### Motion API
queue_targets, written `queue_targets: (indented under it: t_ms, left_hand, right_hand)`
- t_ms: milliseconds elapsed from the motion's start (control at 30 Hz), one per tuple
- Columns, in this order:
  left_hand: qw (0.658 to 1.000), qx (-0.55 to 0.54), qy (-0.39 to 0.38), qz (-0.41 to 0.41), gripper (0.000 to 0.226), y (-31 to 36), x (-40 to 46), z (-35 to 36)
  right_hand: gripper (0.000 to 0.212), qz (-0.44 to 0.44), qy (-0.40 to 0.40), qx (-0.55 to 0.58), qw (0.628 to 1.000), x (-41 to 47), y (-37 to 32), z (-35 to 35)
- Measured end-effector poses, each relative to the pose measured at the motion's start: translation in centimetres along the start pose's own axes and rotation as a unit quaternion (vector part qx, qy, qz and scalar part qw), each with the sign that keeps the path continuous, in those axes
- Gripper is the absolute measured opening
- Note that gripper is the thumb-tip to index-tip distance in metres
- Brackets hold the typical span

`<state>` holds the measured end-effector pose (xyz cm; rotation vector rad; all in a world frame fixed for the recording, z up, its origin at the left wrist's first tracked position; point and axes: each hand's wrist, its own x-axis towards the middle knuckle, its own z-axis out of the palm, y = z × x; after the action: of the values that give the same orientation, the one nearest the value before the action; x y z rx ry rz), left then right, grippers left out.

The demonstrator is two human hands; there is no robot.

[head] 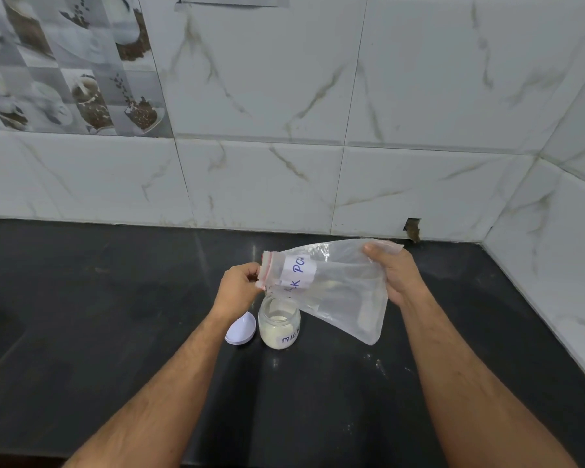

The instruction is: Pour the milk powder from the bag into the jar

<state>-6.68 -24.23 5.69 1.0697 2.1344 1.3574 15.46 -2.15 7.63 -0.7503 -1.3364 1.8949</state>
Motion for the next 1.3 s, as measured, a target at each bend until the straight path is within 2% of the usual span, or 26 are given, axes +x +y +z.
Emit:
queue_targets:
  t_ms: [133, 200, 267, 467, 567, 700, 800, 900, 1000, 1100, 1300]
  left_hand:
    - [1.0, -0.01, -0.001, 0.009, 0.02, 0.5, -0.3, 0.1]
    - [1.0, -0.021, -0.002, 0.016, 0.024, 0.6, -0.3, 0.2]
    - [0.999, -0.028, -0.003, 0.023, 0.024, 0.9, -0.2, 0.3]
    - [0.998, -0.063, -0.025, 0.0, 0.015, 0.8, 0.0, 0.7]
    - [0.995, -0.094, -0.028, -0.026, 0.01, 0.3, -0.2, 1.0]
    - [0.987, -0.147, -0.005, -0.068, 0.016, -0.2, -0.7, 1.8]
    - [0.98, -0.176, 0.014, -0.091, 0.019, -0.5, -1.1, 2.2]
    - [0.98, -0.168, 0.031, -0.1, 0.017, -1.6, -1.3, 2.3]
    - [0.984, -0.148, 0.027, -0.094, 0.016, -2.1, -1.6, 2.3]
    - [0.988, -0.133, 0.013, -0.083, 0.013, -2.4, -1.8, 2.2]
    - [0.991, -0.106, 0.009, -0.084, 0.014, -3.3, -2.2, 2.0]
  right_hand:
    - [0.021, -0.004, -0.023, -0.048, 0.999, -0.3, -0.1, 0.1]
    - [0.013, -0.001, -0.036, -0.065, 0.997, -0.5, -0.3, 0.3]
    - [0.015, 0.009, -0.038, -0.069, 0.997, -0.5, -0.4, 0.4]
    - [0.032, 0.025, 0.023, -0.017, 0.999, -0.2, -0.7, 0.3]
    - [0.056, 0.084, 0.009, 0.082, 0.993, -0.4, -0.5, -0.5]
    - [0.075, 0.103, 0.007, 0.107, 0.989, -0.8, 0.4, -1.7]
    - [0.081, 0.131, -0.076, 0.04, 0.988, -1.4, 0.3, -0.7]
    - [0.069, 0.14, -0.122, -0.057, 0.981, -1.9, -1.1, 1.1]
    - [0.039, 0.104, -0.097, -0.161, 0.977, -1.7, -2.7, 2.3]
    - [0.023, 0.077, -0.072, -0.229, 0.968, -1.7, -3.9, 3.4]
    - [0.027, 0.026, -0.031, -0.311, 0.95, -1.7, -4.8, 5.4]
